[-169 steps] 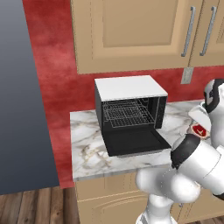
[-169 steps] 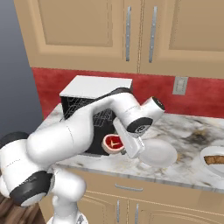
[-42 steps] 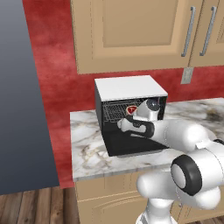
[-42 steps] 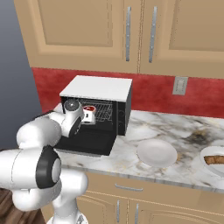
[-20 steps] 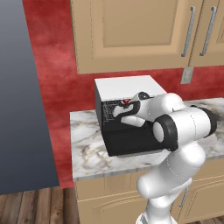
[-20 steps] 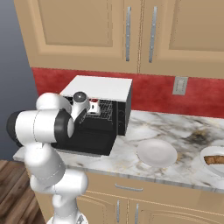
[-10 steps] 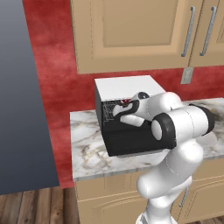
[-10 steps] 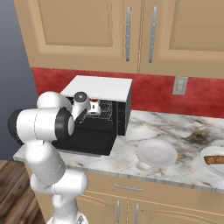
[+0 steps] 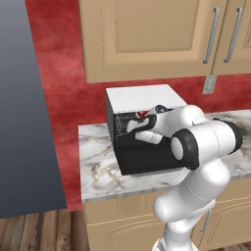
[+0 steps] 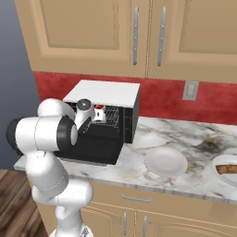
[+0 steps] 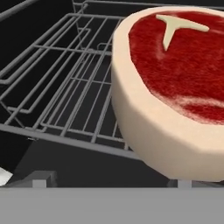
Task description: Open the toaster oven door. Place the baguette on the bottom rack in the toaster oven and place the steak on the top rack.
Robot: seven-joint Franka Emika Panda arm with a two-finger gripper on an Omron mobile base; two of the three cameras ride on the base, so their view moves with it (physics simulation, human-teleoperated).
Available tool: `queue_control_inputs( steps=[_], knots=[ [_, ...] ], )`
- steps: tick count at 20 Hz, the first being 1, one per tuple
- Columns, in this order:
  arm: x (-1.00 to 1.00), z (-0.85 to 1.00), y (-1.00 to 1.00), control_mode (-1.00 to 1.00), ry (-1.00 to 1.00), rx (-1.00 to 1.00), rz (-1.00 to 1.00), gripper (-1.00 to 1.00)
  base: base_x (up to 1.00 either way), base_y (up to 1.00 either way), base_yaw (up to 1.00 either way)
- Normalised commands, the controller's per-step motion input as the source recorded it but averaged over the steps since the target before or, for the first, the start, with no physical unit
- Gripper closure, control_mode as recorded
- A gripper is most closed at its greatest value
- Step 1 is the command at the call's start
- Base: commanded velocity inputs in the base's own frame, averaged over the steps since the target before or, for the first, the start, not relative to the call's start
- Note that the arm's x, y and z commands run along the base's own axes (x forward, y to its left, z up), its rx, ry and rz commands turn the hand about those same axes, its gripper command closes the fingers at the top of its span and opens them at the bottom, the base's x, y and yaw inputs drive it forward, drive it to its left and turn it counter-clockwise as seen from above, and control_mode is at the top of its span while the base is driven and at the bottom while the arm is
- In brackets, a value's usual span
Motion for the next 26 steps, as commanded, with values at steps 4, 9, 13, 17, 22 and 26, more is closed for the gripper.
queue_control_inputs(
  steps=[4,9,13,17,22,26],
  knots=[
    [0.46,-0.29,0.00,-1.00,0.00,0.00,0.00,-1.00,0.00,0.00,0.00],
    [-0.36,-0.07,-0.06,-1.00,-0.05,0.03,0.00,-1.00,0.00,0.00,0.00],
    [-0.71,-0.17,-0.13,-1.00,-0.02,0.01,0.00,-1.00,0.00,0.00,0.00],
    [-0.37,-0.29,-0.09,-1.00,0.00,0.00,0.00,-1.00,0.00,0.00,0.00],
    [0.24,-0.17,0.00,-1.00,-0.01,0.01,0.00,-1.00,0.00,0.00,0.00],
    [0.48,0.00,0.01,-1.00,-0.08,0.04,0.00,-1.00,0.00,0.00,0.00]
  ],
)
